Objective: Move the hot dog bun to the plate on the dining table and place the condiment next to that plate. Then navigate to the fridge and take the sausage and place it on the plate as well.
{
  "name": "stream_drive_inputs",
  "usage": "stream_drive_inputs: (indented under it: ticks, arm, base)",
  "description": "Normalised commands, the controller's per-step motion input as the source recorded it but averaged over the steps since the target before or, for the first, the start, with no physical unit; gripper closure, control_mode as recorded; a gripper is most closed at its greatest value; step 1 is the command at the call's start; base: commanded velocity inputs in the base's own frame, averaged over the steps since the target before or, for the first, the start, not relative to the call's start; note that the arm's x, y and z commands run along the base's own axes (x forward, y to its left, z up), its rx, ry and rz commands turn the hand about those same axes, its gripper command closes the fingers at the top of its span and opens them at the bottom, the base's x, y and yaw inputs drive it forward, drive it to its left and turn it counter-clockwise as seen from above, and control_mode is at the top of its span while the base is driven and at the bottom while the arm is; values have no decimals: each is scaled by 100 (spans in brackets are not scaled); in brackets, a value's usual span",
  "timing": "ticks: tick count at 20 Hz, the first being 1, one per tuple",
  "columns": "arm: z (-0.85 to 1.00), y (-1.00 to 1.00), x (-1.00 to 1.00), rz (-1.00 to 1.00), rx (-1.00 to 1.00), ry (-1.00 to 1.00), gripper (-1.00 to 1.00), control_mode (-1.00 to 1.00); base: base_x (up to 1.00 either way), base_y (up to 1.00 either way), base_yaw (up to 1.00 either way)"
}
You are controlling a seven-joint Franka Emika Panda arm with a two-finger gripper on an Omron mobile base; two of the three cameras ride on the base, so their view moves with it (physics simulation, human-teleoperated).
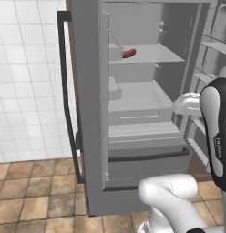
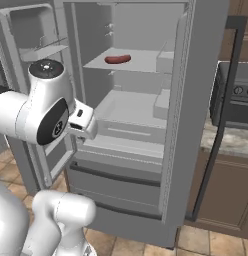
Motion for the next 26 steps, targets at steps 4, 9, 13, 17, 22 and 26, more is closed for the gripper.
stream_drive_inputs:
  ticks: [4, 9, 13, 17, 22, 26]
  arm:
    - [0, 0, 0, 0, 0, 0, -100, 100]
    - [0, 0, 0, 0, 0, 0, -100, 100]
    - [0, 0, 0, 0, 0, 0, -100, 100]
    - [0, 0, 0, 0, 0, 0, -100, 100]
    - [0, 0, 0, 0, 0, 0, -100, 100]
    - [0, 0, 0, 0, 0, 0, -100, 100]
  base:
    - [67, -27, -2]
    - [60, -21, -1]
    - [24, -55, -5]
    - [49, -23, -16]
    - [82, 21, -13]
    - [68, 28, -1]
